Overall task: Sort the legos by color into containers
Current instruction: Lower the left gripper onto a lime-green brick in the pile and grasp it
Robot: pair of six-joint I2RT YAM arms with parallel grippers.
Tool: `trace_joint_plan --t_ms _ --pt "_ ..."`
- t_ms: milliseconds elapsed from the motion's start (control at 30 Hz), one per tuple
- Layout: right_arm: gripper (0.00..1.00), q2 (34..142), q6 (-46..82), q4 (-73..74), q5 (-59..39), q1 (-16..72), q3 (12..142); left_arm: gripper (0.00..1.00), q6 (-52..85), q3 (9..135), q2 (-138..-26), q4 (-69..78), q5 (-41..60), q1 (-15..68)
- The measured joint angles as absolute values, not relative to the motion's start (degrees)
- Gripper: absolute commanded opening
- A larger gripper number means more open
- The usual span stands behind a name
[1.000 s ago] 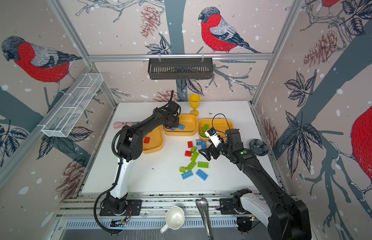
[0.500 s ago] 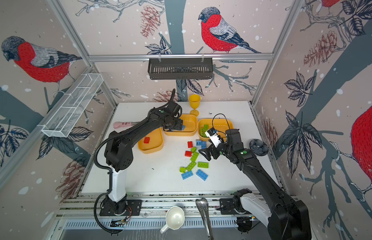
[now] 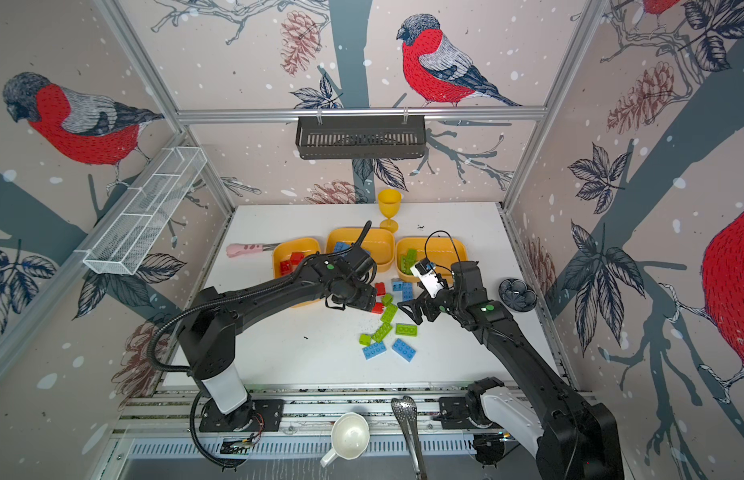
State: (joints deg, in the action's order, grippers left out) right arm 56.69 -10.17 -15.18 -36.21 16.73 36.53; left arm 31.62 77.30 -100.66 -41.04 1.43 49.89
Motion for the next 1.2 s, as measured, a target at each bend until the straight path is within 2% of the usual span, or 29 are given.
trace_joint_plan --t_ms 333,667,800,1000,1200 --pt "1.00 55.9 -9.1 -14.9 -36.2 16.8 35.4 0.75 37.2 71.0 -98.7 -40.3 1.2 53.5" --pt "0.99 55.8 -8.3 -14.9 -37.0 16.9 35.4 0.73 70.2 73.0 -98.7 -42.9 -4.3 53.5" --pt "0.99 56.0 -7.6 -14.9 -38.0 17.0 35.2 0.72 82.7 72.1 -99.5 -44.2 -3.5 53.6" --pt "0.99 56.2 -7.2 -14.4 -38.9 17.8 34.9 0.71 94.3 67.5 -99.7 -42.1 -0.8 54.2" --pt "0.99 56.2 -7.2 -14.0 -39.0 18.4 34.7 0.67 99.8 66.8 -102.3 -37.6 3.5 56.0"
